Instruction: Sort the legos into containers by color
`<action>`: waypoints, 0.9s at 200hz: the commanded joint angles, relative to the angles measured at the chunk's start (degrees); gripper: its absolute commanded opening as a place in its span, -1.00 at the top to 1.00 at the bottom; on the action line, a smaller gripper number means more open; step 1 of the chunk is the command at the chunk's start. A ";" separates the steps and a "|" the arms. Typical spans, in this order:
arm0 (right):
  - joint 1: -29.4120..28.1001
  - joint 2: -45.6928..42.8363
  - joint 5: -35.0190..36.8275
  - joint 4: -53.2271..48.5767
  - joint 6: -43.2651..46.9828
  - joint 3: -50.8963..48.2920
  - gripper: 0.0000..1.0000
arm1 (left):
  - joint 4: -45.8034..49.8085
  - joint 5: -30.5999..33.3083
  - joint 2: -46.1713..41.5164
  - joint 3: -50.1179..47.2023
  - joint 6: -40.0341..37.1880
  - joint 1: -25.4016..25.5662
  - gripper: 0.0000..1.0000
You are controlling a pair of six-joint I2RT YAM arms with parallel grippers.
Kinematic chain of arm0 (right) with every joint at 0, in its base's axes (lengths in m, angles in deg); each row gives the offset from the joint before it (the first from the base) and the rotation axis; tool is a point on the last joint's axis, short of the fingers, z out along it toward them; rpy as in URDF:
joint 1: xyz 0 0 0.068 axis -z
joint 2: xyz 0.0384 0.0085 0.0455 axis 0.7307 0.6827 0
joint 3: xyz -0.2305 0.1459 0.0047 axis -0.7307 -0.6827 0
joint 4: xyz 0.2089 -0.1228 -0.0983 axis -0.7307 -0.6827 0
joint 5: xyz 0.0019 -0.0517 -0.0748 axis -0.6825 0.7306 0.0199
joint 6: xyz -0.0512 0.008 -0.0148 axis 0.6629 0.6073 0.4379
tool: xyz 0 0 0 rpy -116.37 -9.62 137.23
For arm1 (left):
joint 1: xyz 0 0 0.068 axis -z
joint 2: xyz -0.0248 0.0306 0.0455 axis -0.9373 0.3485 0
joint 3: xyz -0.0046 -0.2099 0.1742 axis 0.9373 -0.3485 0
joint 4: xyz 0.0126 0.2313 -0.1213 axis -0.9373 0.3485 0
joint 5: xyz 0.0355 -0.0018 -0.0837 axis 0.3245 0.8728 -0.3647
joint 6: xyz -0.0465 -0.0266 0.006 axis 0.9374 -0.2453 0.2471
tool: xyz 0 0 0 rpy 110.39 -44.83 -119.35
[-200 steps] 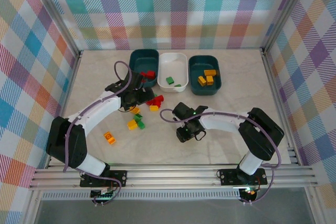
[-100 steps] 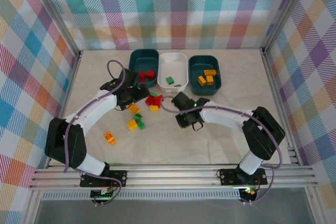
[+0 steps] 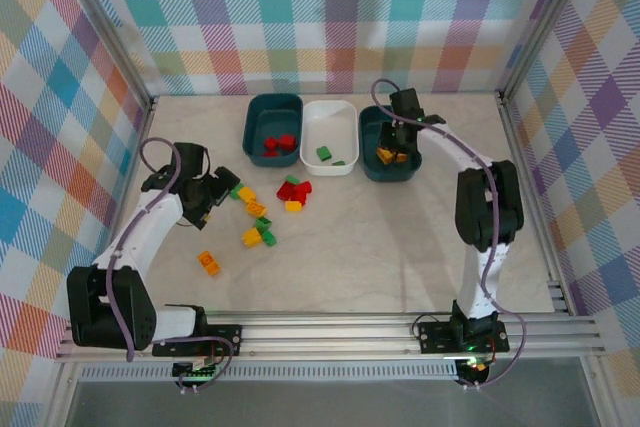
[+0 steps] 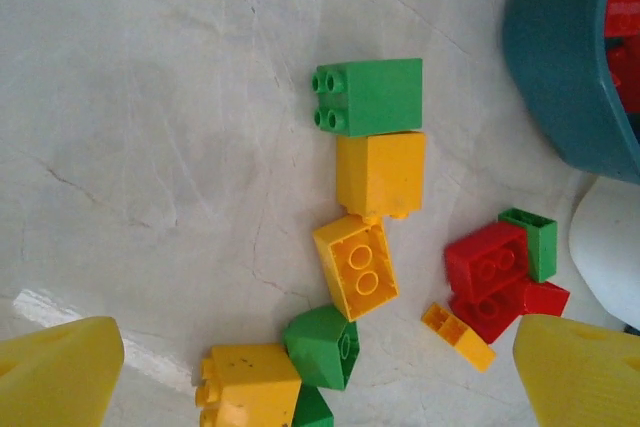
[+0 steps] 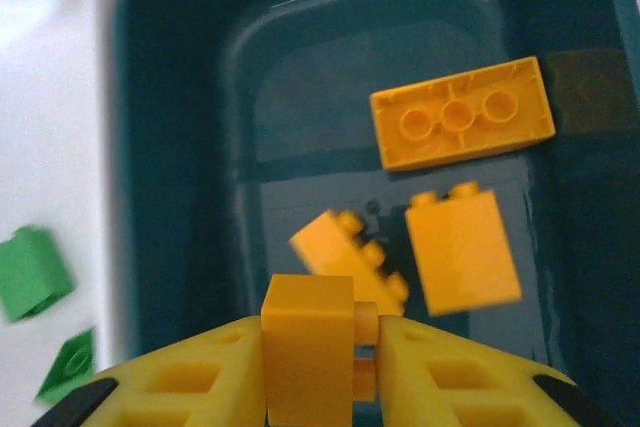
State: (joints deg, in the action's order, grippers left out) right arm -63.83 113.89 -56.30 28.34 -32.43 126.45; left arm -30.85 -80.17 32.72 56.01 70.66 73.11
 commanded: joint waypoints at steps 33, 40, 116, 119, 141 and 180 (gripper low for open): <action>1.50 4.53 1.31 -8.34 -0.20 9.93 -0.15 | 2.93 -5.12 -3.49 -5.38 1.44 -4.55 -1.00; 1.50 2.52 1.49 -7.65 0.02 8.48 -0.18 | 2.59 -6.15 -3.39 -6.32 1.86 -5.79 -1.00; -7.64 -24.21 -1.00 10.26 -4.82 -23.91 -0.36 | 4.98 -3.33 -2.38 -12.88 5.45 -9.21 -0.95; -8.18 -24.58 -1.16 10.43 -5.01 -24.89 -0.36 | 5.28 -3.17 -2.39 -12.95 5.24 -9.22 -0.93; -10.91 -27.58 -1.89 10.94 -5.63 -30.56 -0.36 | 8.91 -1.59 -4.21 -13.34 4.17 -9.21 -0.82; -11.50 -30.81 -1.93 12.53 -5.09 -35.96 -0.37 | 12.67 0.85 -13.60 -12.84 3.57 -9.22 -0.82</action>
State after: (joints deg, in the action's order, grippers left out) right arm -75.61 86.55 -58.07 38.11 -37.13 91.54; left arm -23.90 -82.20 24.57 42.67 74.68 64.52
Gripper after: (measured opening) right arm 0.685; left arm 0.909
